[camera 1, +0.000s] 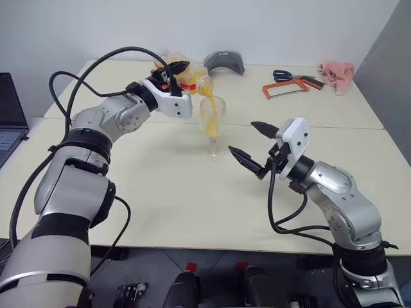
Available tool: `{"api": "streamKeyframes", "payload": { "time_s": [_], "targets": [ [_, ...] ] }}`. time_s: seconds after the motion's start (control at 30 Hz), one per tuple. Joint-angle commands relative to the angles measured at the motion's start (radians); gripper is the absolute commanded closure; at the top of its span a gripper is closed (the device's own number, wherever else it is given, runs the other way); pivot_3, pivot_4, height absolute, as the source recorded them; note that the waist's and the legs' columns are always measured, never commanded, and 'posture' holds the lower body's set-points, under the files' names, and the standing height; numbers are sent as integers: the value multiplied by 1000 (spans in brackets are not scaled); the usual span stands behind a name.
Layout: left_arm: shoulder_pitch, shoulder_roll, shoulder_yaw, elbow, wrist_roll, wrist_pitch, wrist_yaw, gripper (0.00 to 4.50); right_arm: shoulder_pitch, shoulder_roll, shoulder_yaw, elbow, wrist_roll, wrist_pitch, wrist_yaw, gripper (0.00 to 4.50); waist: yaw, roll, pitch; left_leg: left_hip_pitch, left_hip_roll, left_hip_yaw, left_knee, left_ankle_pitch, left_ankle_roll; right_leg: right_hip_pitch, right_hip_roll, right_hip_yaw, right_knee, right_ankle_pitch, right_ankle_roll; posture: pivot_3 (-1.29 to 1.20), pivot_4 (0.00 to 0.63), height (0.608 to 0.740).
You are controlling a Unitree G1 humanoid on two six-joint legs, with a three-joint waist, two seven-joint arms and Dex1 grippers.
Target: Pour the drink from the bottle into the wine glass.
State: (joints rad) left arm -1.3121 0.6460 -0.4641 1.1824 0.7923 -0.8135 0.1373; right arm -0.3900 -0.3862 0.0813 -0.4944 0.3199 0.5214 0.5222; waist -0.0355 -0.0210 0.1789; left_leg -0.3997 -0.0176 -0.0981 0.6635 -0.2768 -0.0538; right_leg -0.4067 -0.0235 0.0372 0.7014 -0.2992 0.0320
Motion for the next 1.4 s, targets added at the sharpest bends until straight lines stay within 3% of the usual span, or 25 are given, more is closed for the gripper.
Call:
{"api": "streamKeyframes", "payload": {
  "time_s": [0.03, 1.4],
  "targets": [
    [-56, 23, 4, -3, 1, 9, 34, 2808, 7, -4, 0, -12, -11, -37, 2, 0, 0, 0, 0, 0, 0, 0, 0, 0, 0, 0, 0, 0, 0, 0, 0, 0, 150, 740],
    [-77, 26, -45, 17, 32, 38, 94, 2808, 21, 8, 5, -25, -16, -32, 0, 0, 0, 0, 0, 0, -4, 0, 1, 1, -2, 0, -3, 0, 3, 0, 0, 0, 150, 740]
  ]
}}
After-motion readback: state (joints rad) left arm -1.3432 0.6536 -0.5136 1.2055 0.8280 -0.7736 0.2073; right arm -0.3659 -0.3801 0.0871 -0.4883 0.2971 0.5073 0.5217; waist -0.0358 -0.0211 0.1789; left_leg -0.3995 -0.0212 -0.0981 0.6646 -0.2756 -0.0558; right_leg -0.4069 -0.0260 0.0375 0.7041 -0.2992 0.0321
